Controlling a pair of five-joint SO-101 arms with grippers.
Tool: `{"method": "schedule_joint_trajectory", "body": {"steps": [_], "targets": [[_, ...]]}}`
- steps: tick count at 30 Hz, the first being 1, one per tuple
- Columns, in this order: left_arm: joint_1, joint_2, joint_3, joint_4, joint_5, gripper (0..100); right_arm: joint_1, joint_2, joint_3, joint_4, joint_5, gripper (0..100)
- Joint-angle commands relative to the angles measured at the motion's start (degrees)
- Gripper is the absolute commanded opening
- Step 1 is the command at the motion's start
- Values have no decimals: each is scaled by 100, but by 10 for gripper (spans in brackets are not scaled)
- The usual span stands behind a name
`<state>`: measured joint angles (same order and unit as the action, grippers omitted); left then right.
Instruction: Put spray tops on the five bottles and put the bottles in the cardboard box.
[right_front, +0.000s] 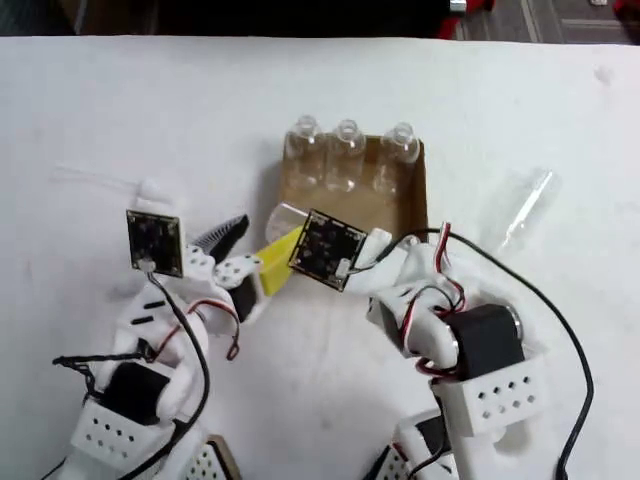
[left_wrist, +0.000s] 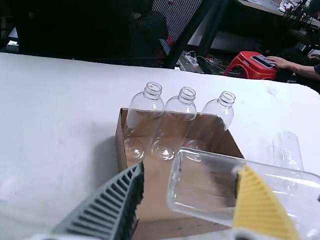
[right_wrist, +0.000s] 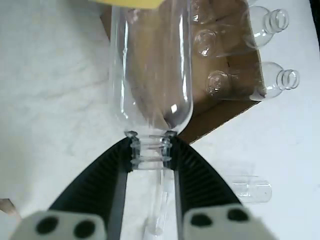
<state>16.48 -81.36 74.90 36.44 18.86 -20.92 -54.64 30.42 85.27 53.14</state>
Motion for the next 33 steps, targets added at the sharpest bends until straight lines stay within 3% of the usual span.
{"method": "schedule_joint_trajectory", "body": {"steps": [1, 15, 18, 23, 28, 33], "targets": [[22, -84, 158, -404, 62, 282, -48, -92, -519, 75, -53, 17], [22, -119, 316, -404, 62, 282, 4, -31, -712, -4, -79, 17], [-163, -127, 290, -387, 62, 280, 92, -40, -484, -242, -475, 17], [-1473, -127, -141, -273, 53, 278, 48, -92, 545, -778, -686, 17], [-3108, -119, -765, 448, 53, 245, -66, -101, 1099, -1059, -677, 17], [-4602, -119, -105, 492, 53, 238, -576, -31, 1116, -435, 765, 17]]}}
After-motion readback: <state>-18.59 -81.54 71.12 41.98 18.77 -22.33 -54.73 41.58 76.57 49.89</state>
